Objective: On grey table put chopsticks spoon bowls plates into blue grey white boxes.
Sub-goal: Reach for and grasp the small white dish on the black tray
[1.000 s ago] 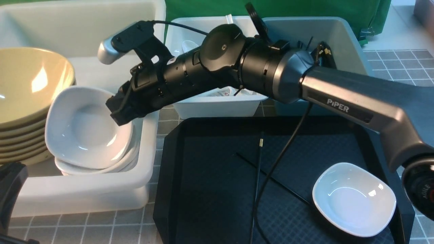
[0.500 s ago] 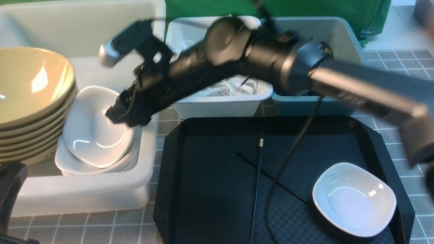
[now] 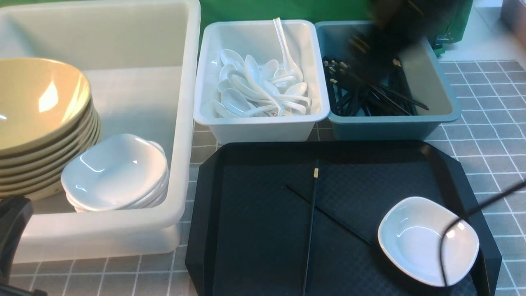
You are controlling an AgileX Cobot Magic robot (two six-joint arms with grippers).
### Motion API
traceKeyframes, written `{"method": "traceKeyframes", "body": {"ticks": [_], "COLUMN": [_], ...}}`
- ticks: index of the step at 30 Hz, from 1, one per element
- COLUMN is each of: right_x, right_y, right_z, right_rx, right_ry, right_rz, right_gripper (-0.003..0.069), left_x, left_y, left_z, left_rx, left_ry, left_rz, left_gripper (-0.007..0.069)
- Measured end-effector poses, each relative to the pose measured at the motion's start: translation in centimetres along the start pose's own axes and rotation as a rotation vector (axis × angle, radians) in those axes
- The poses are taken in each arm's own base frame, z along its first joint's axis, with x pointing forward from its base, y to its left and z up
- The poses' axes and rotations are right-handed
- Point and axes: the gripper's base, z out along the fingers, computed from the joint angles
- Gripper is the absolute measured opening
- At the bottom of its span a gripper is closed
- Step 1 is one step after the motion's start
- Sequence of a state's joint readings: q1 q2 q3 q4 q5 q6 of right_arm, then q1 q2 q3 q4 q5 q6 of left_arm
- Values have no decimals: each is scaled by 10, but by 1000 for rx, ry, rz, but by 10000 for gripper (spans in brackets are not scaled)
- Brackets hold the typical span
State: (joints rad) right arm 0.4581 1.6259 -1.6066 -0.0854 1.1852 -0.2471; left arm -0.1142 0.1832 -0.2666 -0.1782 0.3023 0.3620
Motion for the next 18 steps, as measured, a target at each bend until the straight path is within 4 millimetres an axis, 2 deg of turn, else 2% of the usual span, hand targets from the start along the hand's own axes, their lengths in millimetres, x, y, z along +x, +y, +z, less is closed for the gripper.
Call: {"method": "traceKeyframes", "body": {"ticks": [1, 5, 7, 11, 16, 17, 18], "right_x": [23, 85, 106, 120, 122, 124, 124], "right_y": [-7, -16, -16, -13, -11, -10, -9], "right_z": [21, 78, 99, 121, 147, 160, 161], "right_rx": [2, -14, -15, -16, -42, -54, -59], "right_ry": [79, 241, 253, 239, 255, 275, 283], "right_rz": [37, 101, 116, 117, 131, 133, 137], "right_gripper": [527, 527, 527, 527, 527, 524, 521], "left_x": [0, 0, 0, 0, 2, 2, 2], "left_y": [0, 0, 0, 0, -1, 0, 0], "left_z": [0, 0, 0, 0, 1, 1, 1], "left_rx": [0, 3, 6, 4, 2, 2, 1], "left_ry": [0, -1, -1, -5, -6, -7, -9], "left_rz": [0, 0, 0, 0, -1, -2, -2], "left_gripper": [-8, -8, -8, -8, -8, -8, -8]}}
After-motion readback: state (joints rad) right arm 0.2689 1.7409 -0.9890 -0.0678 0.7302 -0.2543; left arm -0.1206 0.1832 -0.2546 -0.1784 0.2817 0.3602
